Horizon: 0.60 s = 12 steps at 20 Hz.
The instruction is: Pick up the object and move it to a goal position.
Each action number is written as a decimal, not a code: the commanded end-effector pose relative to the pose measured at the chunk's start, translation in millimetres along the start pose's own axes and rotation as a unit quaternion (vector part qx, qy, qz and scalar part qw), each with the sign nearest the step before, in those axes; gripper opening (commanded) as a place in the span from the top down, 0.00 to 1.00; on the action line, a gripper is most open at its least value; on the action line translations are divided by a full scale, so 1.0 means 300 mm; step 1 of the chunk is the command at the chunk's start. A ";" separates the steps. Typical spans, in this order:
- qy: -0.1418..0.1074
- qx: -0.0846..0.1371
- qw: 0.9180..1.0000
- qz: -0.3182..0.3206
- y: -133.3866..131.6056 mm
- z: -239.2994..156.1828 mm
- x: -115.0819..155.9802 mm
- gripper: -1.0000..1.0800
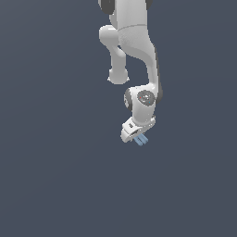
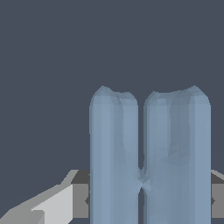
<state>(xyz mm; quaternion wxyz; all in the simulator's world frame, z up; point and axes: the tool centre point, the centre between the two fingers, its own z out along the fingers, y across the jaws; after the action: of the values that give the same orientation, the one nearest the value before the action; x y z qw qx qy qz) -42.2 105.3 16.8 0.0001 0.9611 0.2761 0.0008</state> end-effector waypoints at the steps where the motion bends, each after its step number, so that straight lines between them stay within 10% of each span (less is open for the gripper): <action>1: 0.000 0.000 1.000 0.000 -0.001 -0.002 0.003 1.00; 12: 0.000 0.001 1.000 0.000 0.077 -0.100 0.081 1.00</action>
<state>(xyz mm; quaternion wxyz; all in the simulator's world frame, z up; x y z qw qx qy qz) -16.2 100.2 40.5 -0.0004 0.9610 0.2765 0.0004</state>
